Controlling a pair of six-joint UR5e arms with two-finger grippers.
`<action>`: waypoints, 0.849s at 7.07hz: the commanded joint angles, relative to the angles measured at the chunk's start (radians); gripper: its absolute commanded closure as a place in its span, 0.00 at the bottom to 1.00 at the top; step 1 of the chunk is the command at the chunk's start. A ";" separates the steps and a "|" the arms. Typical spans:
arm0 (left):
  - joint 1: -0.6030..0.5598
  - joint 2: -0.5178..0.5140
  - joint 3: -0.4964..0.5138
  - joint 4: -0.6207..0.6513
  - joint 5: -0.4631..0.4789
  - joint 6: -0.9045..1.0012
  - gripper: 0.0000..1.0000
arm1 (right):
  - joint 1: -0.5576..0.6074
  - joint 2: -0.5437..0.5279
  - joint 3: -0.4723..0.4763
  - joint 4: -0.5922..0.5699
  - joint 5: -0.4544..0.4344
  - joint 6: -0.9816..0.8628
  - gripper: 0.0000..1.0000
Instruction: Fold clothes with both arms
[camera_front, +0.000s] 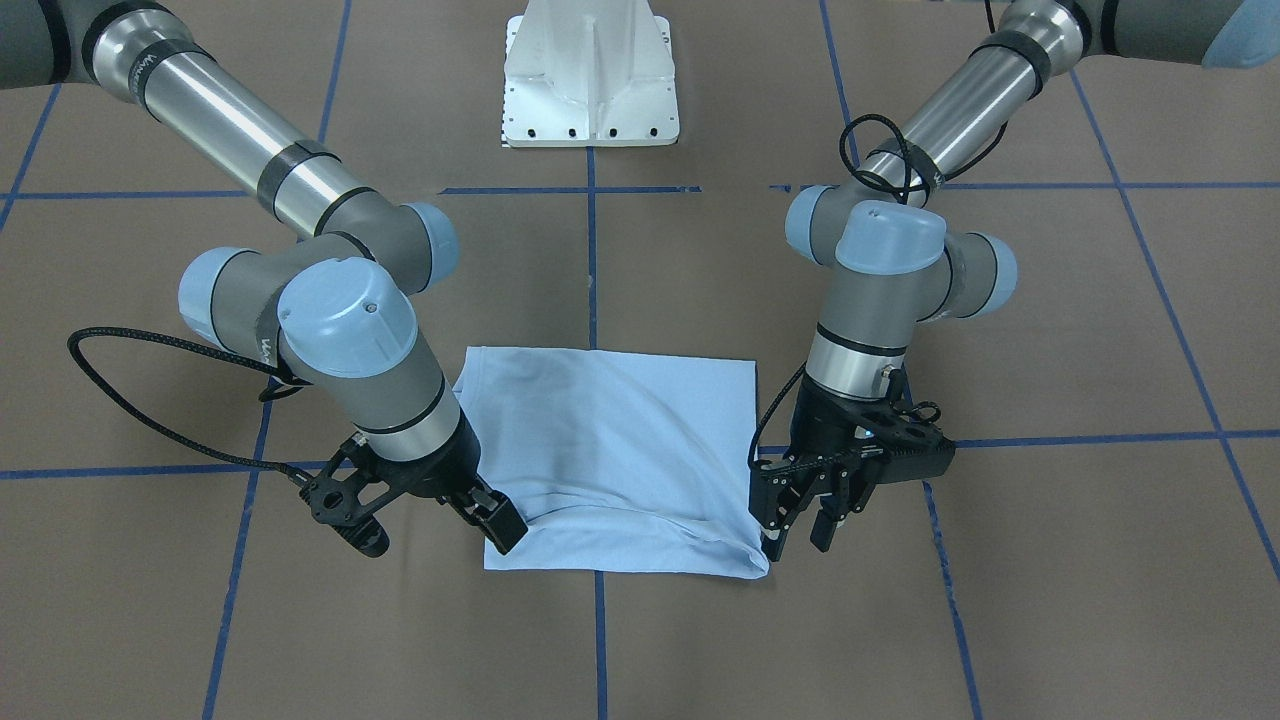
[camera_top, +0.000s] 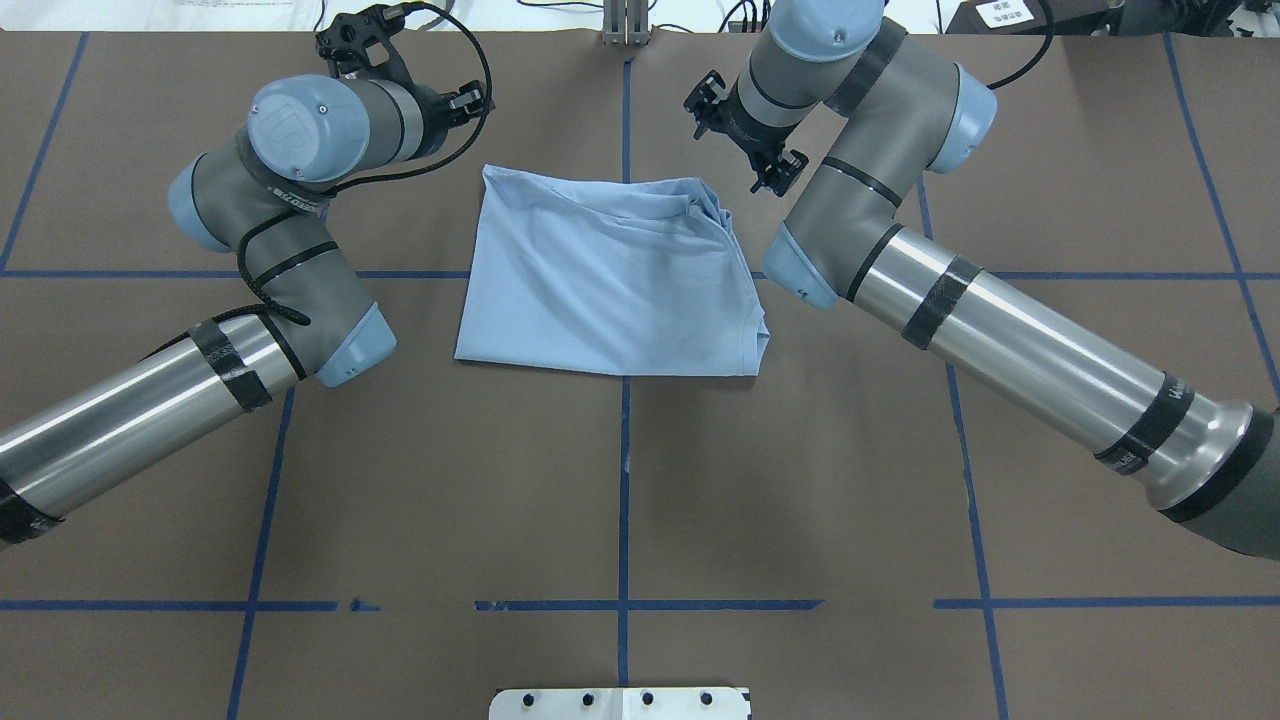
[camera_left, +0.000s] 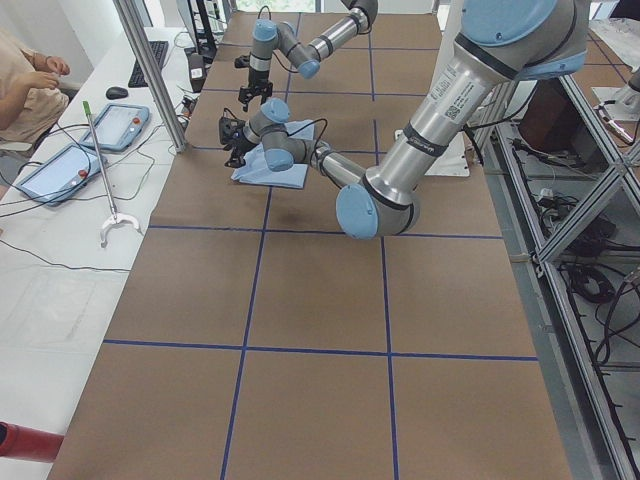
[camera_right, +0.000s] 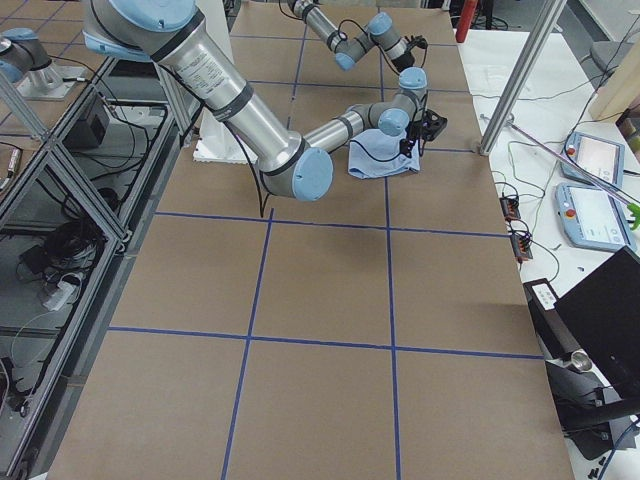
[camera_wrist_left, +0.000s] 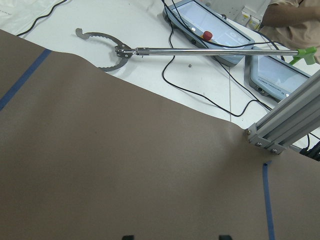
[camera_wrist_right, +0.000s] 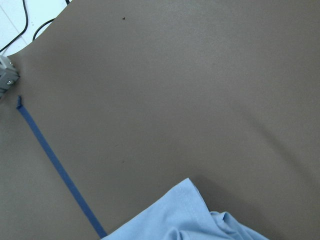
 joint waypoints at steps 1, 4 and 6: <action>-0.012 0.112 -0.171 0.003 -0.136 0.008 0.37 | -0.018 -0.039 0.092 -0.004 0.006 -0.006 0.00; -0.120 0.304 -0.399 0.131 -0.315 0.416 0.38 | 0.036 -0.301 0.334 -0.010 0.047 -0.301 0.00; -0.324 0.393 -0.417 0.229 -0.551 0.796 0.38 | 0.209 -0.471 0.377 -0.012 0.188 -0.656 0.00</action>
